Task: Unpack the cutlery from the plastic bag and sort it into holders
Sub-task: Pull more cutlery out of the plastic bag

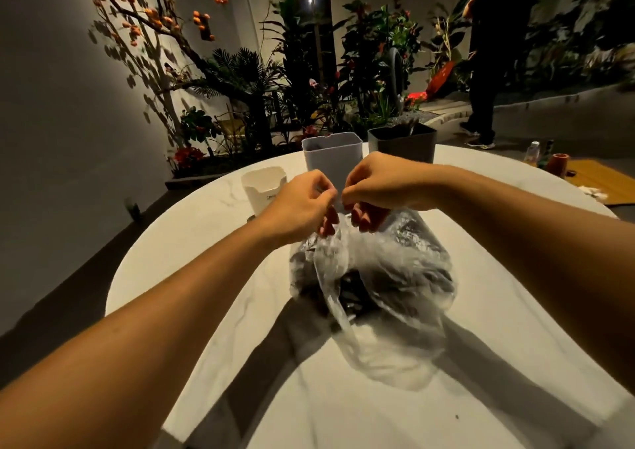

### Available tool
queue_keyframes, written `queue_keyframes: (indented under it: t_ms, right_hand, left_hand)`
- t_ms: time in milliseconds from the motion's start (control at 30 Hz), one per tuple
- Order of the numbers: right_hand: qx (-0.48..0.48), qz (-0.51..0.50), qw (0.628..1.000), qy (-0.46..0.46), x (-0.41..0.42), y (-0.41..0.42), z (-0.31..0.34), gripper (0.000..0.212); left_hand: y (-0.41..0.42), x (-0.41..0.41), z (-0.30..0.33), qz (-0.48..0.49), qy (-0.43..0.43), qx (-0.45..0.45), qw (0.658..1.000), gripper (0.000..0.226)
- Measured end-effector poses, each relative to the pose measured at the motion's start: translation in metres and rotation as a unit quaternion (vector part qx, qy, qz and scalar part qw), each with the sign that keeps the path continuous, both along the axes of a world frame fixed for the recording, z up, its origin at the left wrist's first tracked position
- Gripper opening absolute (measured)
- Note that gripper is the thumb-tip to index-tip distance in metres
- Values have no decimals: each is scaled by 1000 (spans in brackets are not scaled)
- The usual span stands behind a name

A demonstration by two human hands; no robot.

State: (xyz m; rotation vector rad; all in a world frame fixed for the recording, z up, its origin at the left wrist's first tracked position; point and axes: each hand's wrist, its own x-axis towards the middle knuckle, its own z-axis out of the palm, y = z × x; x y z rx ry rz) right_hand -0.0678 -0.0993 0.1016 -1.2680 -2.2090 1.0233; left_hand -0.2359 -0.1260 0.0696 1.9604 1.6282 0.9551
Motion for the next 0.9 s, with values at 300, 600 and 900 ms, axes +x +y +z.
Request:
queue_keyframes:
  t_ms: [300, 600, 900]
  right_hand:
    - [-12, 88, 975, -206, -1, -64, -46, 21]
    - [223, 56, 883, -409, 30, -67, -70, 33]
    - [256, 59, 930, -259, 29, -43, -99, 80]
  left_hand:
    - [-60, 3, -52, -81, 105, -50, 990, 10]
    - [-69, -3, -84, -50, 217, 64, 973, 55]
    - [-51, 6, -102, -9, 77, 130, 989, 36]
